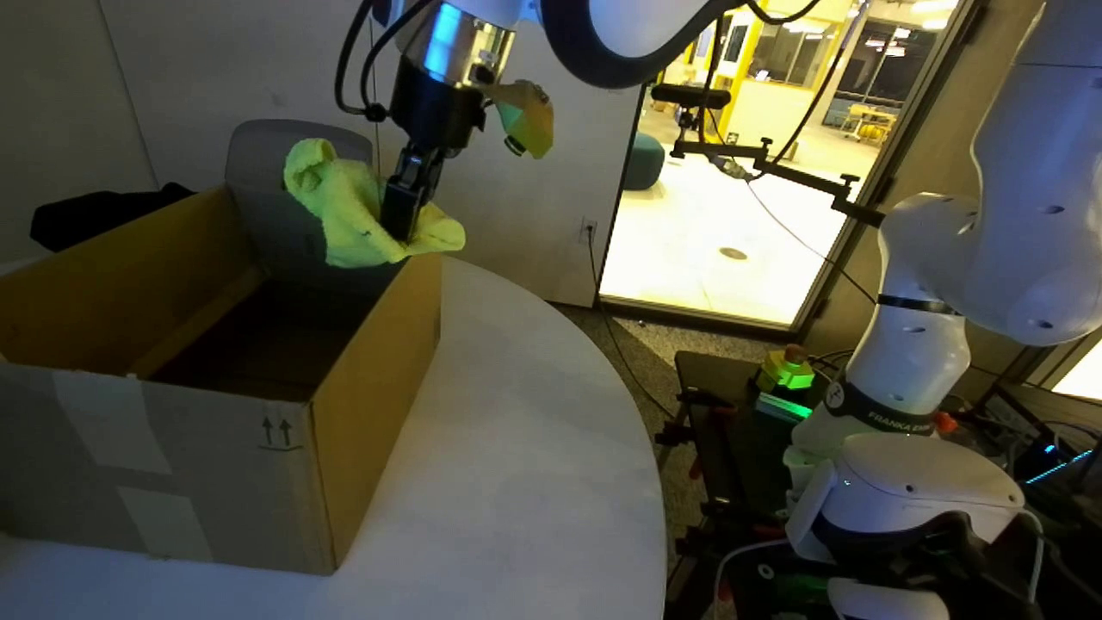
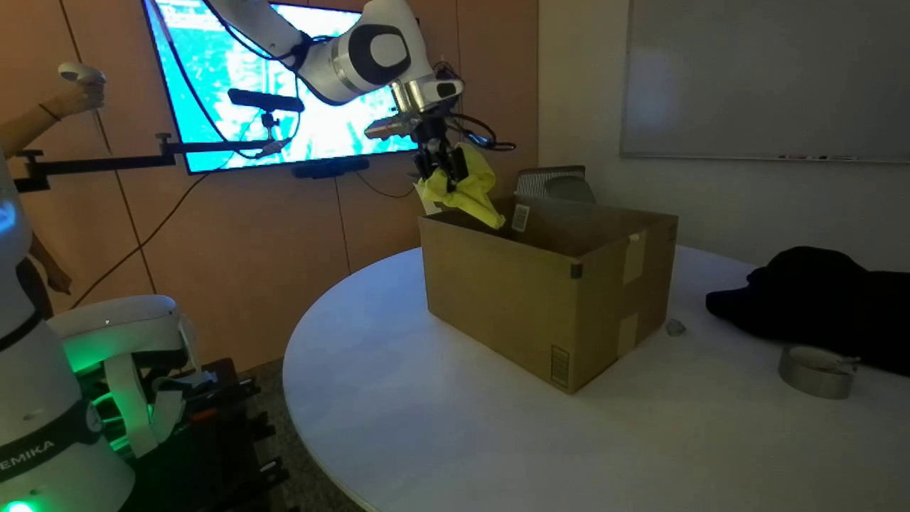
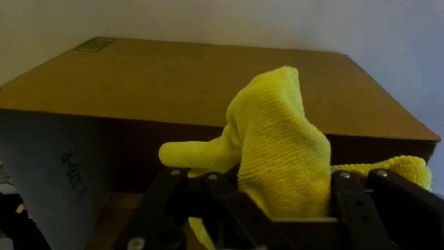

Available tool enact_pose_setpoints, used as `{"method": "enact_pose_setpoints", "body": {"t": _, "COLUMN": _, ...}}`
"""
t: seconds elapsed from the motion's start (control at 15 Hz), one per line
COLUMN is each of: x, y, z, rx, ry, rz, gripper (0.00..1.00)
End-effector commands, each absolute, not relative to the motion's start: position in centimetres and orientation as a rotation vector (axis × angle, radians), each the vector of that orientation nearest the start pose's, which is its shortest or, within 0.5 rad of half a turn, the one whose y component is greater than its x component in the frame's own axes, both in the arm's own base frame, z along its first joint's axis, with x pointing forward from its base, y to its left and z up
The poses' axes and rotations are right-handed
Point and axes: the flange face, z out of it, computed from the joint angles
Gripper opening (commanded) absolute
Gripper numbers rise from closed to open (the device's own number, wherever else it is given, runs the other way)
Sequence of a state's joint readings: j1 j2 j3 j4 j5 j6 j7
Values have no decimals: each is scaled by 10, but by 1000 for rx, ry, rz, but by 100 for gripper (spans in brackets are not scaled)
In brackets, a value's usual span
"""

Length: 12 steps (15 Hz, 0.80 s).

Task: Pick up the marker from the table and wrap it on the cloth, then pick up the cloth and put it in the box

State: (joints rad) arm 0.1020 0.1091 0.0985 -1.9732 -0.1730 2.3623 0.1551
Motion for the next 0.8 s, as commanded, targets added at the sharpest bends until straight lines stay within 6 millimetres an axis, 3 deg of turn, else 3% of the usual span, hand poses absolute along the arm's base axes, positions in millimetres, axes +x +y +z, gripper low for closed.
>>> {"method": "enact_pose_setpoints", "body": {"t": 0.0, "x": 651, "y": 121, "z": 417, "rx": -3200, "ry": -211, "rz": -501, "gripper": 13}}
{"method": "enact_pose_setpoints", "body": {"t": 0.33, "x": 709, "y": 102, "z": 364, "rx": -3255, "ry": -142, "rz": -460, "gripper": 13}}
{"method": "enact_pose_setpoints", "body": {"t": 0.53, "x": 733, "y": 93, "z": 337, "rx": -3270, "ry": -108, "rz": -442, "gripper": 14}}
{"method": "enact_pose_setpoints", "body": {"t": 0.6, "x": 738, "y": 89, "z": 332, "rx": -3280, "ry": -109, "rz": -441, "gripper": 46}}
{"method": "enact_pose_setpoints", "body": {"t": 0.67, "x": 742, "y": 86, "z": 330, "rx": -3286, "ry": -107, "rz": -437, "gripper": 47}}
{"method": "enact_pose_setpoints", "body": {"t": 0.73, "x": 745, "y": 84, "z": 326, "rx": -3288, "ry": -103, "rz": -445, "gripper": 53}}
